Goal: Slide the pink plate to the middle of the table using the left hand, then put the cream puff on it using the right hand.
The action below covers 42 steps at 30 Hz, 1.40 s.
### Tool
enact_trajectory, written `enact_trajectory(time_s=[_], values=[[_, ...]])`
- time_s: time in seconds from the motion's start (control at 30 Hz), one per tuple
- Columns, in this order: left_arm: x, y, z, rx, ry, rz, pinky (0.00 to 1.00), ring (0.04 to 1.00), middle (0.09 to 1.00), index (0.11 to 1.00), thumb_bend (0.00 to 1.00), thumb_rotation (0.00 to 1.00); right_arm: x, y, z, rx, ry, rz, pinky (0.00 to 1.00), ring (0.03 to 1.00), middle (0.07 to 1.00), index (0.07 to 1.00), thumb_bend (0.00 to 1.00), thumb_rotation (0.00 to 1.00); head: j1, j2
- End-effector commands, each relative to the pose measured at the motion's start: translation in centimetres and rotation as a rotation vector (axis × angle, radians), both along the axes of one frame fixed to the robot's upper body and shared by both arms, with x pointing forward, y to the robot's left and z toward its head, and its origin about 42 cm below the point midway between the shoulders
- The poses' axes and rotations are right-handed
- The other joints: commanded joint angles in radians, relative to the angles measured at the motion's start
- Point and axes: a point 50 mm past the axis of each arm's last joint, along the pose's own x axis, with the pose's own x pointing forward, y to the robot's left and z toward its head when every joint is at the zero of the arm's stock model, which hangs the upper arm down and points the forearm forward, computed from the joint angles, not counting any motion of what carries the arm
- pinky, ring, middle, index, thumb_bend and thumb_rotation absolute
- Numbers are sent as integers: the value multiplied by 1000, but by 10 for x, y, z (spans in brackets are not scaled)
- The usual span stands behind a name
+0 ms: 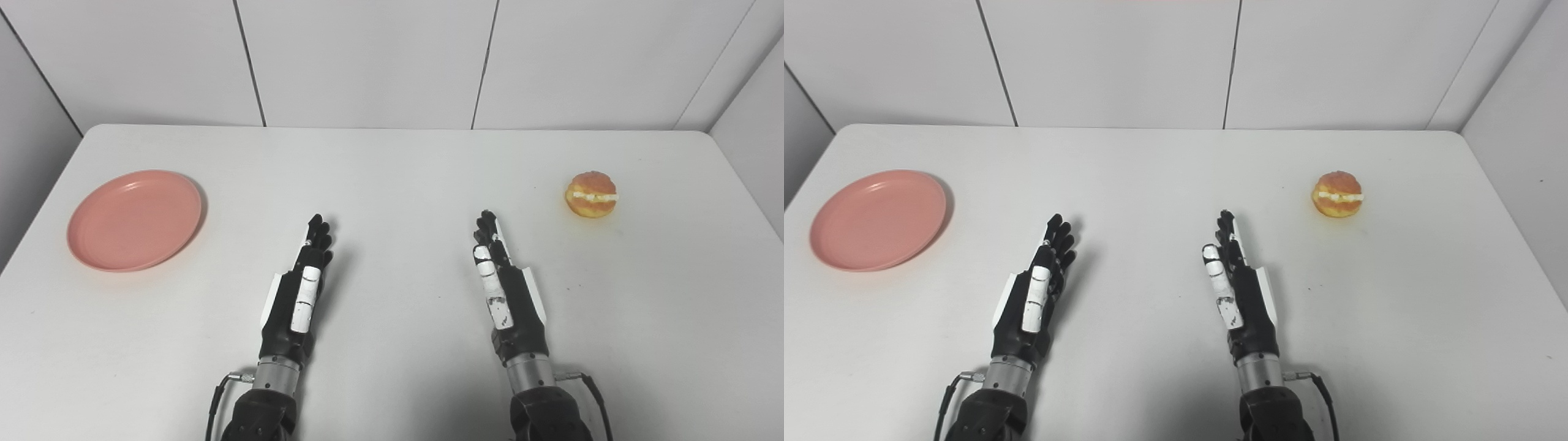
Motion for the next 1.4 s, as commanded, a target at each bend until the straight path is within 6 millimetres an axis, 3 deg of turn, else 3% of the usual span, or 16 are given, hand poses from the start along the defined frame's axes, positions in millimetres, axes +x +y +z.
enact_trajectory(time_s=[0.0, 0.77, 0.87, 0.9, 0.93, 1.07, 1.2, 1.37], values=[[1, 0, 5, 0, -22, 5, 1000, 1000, 1000, 1000, 711, 1000, 4, 1, 17, 10, -61, 10, 1000, 1000, 1000, 1000, 576, 959, 0, 1], [3, 1, 3, 6, -28, 13, 1000, 1000, 1000, 1000, 714, 1000, 4, 1, 18, 15, -56, 20, 1000, 1000, 1000, 1000, 580, 940, 1, 0], [2, -3, 3, 1, -27, 6, 1000, 1000, 1000, 1000, 713, 1000, 3, -2, 16, 10, -58, 20, 1000, 1000, 1000, 1000, 581, 941, 91, -21], [2, -4, 3, 2, -26, 5, 1000, 1000, 1000, 1000, 714, 1000, 3, -4, 16, 6, -58, 20, 1000, 1000, 1000, 1000, 582, 948, 91, -21], [0, -7, 4, 13, -8, -4, 1000, 1000, 1000, 1000, 722, 1000, 1, -8, 15, 1, -50, 28, 1000, 1000, 1000, 1000, 582, 949, 175, -40], [-5, -21, 8, 30, 11, -28, 1000, 1000, 1000, 1000, 726, 1000, -4, -24, 13, -15, -26, 29, 1000, 1000, 1000, 1000, 615, 939, 290, -77], [-3, -39, 7, 0, -13, -17, 1000, 1000, 1000, 1000, 681, 1000, -6, -37, 7, -12, -25, 24, 1000, 1000, 1000, 1000, 625, 938, 362, -111], [2, -51, 4, -18, -34, -12, 1000, 1000, 1000, 1000, 641, 1000, -3, -43, 1, 13, -26, 18, 1000, 1000, 1000, 1000, 640, 900, 398, -133]])
